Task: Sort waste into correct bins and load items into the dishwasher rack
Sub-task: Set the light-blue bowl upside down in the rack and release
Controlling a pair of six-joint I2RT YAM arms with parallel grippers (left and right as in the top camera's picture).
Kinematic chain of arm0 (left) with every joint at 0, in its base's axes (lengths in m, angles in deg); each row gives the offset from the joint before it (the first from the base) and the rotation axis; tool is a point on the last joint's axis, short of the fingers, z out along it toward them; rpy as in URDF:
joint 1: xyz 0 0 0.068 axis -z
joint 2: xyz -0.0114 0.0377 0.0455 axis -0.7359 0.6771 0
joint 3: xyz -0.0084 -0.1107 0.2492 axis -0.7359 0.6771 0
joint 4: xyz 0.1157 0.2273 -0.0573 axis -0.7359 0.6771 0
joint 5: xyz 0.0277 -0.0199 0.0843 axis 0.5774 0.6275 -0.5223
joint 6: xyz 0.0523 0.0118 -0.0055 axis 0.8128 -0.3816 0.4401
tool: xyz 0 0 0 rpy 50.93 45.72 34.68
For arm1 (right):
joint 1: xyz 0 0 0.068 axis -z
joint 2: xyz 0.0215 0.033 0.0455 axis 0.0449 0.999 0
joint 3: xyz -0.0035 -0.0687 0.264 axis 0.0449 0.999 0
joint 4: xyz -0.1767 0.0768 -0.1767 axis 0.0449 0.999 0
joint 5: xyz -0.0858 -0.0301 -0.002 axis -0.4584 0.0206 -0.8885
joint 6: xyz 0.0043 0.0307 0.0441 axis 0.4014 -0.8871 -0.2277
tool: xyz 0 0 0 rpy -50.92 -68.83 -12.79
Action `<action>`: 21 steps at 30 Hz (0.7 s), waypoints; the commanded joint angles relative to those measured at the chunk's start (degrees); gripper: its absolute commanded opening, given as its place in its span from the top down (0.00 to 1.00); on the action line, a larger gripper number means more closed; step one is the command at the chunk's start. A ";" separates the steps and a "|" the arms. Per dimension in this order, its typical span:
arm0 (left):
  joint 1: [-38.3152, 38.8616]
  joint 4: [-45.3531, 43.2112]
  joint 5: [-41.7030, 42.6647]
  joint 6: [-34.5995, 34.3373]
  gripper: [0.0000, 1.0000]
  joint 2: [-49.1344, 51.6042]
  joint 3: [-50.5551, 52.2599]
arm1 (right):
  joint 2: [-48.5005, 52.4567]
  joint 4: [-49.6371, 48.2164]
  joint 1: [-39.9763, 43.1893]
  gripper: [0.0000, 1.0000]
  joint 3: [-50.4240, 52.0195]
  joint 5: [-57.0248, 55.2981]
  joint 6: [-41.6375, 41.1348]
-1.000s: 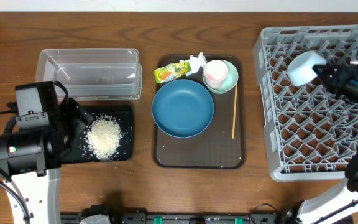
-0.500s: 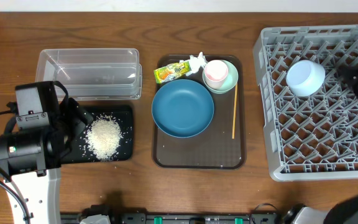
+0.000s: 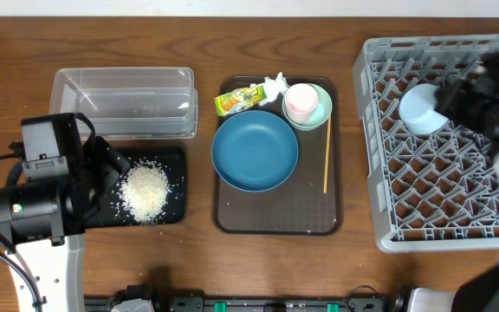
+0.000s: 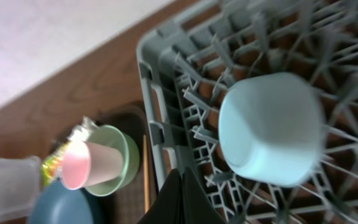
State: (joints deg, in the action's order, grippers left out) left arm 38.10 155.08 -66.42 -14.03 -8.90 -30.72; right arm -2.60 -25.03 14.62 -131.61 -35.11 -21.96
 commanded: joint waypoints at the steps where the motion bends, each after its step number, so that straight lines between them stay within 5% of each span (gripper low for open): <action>1: -0.20 0.17 -0.52 -0.26 0.03 -0.04 -0.70 | 4.37 -2.14 -2.73 0.99 -0.09 -5.33 0.46; 21: -0.20 0.17 -0.50 -0.26 0.02 -0.04 -0.70 | 14.49 -3.13 -3.08 0.99 -2.16 -18.27 0.20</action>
State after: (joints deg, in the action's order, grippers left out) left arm 38.10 155.08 -66.44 -14.03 -8.90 -30.72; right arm 12.02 -28.92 11.10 -131.76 -48.57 -21.90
